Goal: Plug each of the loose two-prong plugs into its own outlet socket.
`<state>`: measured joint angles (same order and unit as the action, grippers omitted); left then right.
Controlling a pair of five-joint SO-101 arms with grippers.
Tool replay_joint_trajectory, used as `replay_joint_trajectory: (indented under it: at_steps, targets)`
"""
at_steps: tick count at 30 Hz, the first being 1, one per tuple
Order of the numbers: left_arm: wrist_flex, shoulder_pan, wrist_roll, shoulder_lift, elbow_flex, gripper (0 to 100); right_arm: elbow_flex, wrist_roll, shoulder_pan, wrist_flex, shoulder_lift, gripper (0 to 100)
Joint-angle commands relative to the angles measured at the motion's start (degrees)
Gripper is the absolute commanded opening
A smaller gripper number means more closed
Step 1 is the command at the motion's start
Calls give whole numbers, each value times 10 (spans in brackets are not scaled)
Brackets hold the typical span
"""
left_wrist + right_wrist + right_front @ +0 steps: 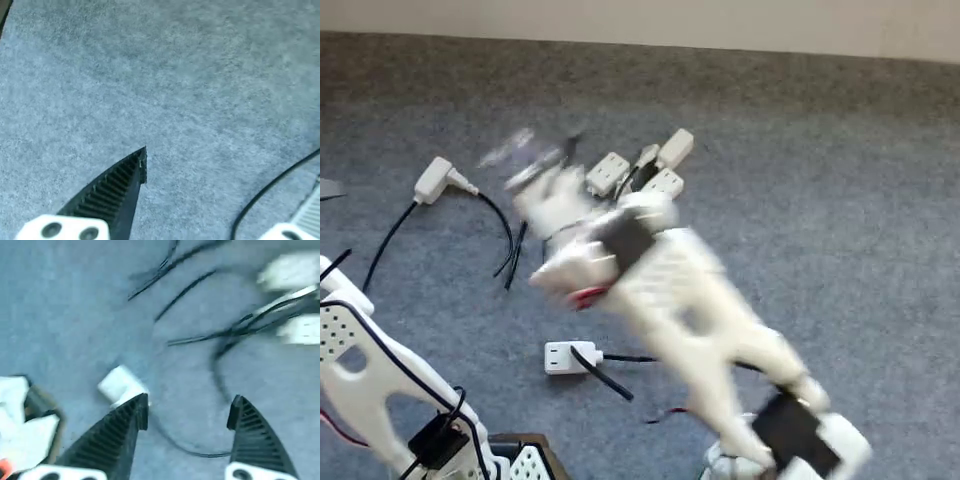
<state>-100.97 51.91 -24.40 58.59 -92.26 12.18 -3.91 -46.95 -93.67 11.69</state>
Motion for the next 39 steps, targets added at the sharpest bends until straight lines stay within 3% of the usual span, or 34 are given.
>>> replay_joint_trajectory:
  at_steps: [1,4,8,12,15,19,26,29,33,39]
  targets:
    - [-8,-39,-4,-28,8,474,12,8,172,5,112,252]
    - [-8,-80,-5,-103,155,474,-83,4,293,45,163,252]
    - [-7,-168,-7,-260,395,474,-291,3,400,182,241,252]
    - [-5,-280,-26,-415,598,473,-548,-2,444,307,344,252]
    - [-4,-364,-33,-509,718,414,-732,-45,453,413,422,252]
    - [-4,-460,-117,-607,870,380,-904,-84,452,492,503,252]
    - [-3,-508,-333,-735,1131,376,-980,-106,451,501,560,252]
    - [24,-506,-387,-772,1213,376,-983,-105,451,501,569,252]
    - [98,-531,-385,-797,1308,376,-985,-103,450,501,573,252]
    - [231,-611,-294,-798,1382,376,-986,-103,450,501,572,252]
